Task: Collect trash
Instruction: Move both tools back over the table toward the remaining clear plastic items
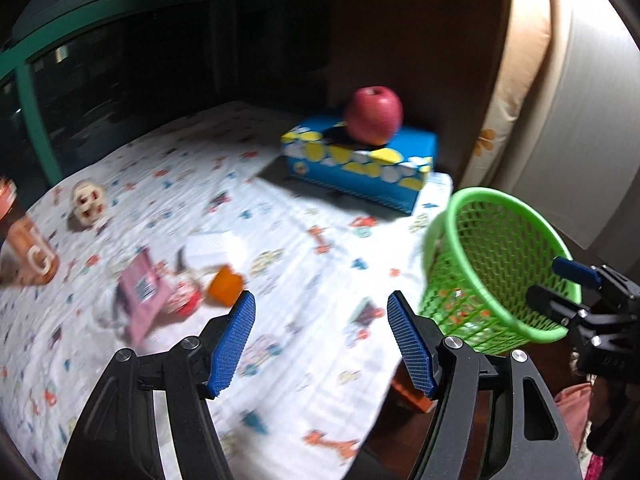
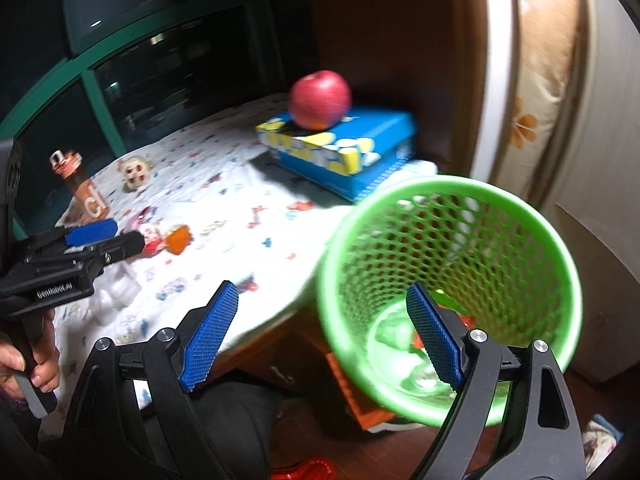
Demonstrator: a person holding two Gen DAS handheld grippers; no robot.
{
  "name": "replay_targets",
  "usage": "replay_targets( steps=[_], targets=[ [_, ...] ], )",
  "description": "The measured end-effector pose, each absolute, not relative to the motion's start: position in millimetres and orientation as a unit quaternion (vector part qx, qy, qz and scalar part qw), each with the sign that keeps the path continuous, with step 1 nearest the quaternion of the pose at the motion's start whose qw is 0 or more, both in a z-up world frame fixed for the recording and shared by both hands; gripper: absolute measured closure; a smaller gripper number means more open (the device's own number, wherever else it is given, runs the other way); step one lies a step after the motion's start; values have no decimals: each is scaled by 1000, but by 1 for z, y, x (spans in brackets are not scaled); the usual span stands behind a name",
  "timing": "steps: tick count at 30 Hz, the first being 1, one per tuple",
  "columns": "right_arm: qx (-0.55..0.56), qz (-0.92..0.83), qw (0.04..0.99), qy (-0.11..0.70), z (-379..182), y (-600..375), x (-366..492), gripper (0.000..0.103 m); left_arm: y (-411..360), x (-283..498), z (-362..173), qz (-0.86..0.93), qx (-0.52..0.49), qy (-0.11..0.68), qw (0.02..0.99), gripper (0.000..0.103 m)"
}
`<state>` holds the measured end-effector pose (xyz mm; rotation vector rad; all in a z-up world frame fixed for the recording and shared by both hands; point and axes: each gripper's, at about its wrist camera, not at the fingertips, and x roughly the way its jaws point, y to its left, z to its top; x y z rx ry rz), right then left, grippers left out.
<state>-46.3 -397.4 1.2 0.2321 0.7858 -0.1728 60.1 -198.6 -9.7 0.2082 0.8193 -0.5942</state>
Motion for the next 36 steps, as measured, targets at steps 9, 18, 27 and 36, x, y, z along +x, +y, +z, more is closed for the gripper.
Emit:
replay_targets(
  steps=[9, 18, 27, 36],
  targets=[
    [90, -27, 915, 392, -1, -345, -11, 17, -102, 69, -28, -198, 59, 412, 888, 37],
    [74, 14, 911, 404, -7, -306, 11, 17, -38, 67, -70, -147, 46, 448, 881, 37],
    [65, 36, 904, 421, -18, -282, 21, 17, -25, 84, -105, -135, 38, 473, 870, 37],
    [59, 48, 898, 434, -27, -270, 30, 17, -24, 95, -117, -142, 33, 478, 866, 39]
  ],
)
